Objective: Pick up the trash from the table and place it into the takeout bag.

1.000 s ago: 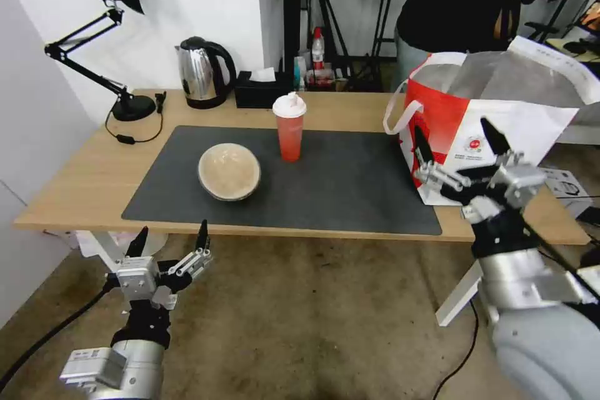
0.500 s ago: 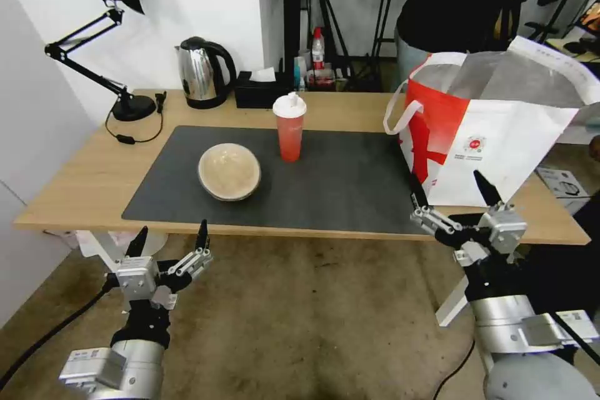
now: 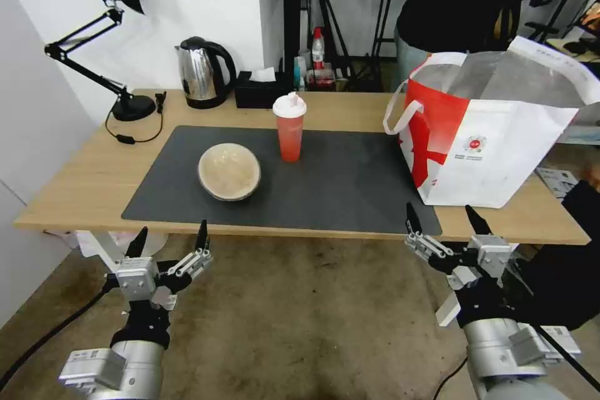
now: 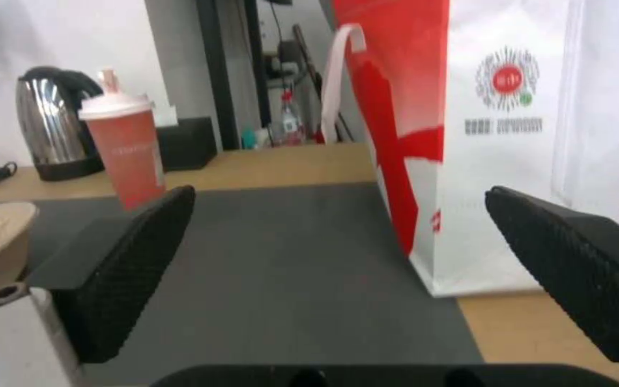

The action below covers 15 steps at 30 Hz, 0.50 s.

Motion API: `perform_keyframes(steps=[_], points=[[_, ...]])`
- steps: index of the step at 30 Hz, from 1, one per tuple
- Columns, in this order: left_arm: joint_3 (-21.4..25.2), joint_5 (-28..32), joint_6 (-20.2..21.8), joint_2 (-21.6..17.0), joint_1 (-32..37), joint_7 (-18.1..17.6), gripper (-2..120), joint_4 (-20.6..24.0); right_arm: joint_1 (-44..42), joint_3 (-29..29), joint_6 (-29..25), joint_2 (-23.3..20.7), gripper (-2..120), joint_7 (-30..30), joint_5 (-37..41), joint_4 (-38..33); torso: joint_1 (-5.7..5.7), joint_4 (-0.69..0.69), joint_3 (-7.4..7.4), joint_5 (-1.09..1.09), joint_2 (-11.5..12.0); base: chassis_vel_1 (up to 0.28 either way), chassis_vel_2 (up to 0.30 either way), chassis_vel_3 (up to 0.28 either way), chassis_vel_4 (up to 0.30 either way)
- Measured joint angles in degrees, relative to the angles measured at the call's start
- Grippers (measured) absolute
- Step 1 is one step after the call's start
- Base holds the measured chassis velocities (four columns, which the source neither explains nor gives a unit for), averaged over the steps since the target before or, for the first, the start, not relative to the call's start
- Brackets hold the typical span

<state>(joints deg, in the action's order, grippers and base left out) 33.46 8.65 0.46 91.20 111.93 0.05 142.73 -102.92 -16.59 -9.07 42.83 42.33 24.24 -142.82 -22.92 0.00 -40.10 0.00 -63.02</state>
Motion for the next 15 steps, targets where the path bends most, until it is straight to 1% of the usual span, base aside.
perform_keyframes(steps=[7,15], points=[[0.0,0.0,0.0,0.0,0.0,0.0,100,0.0,-1.9,0.6,0.3,0.3,100,0.3,0.1,-0.4,0.00,0.00,0.00,0.00,0.0,0.000,0.000,0.000,0.000],[0.0,0.0,0.0,0.0,0.1,0.0,100,0.3,-3.7,1.2,1.9,0.5,100,1.6,2.1,-0.4,0.00,0.00,0.00,0.00,0.0,0.000,0.000,0.000,0.000]])
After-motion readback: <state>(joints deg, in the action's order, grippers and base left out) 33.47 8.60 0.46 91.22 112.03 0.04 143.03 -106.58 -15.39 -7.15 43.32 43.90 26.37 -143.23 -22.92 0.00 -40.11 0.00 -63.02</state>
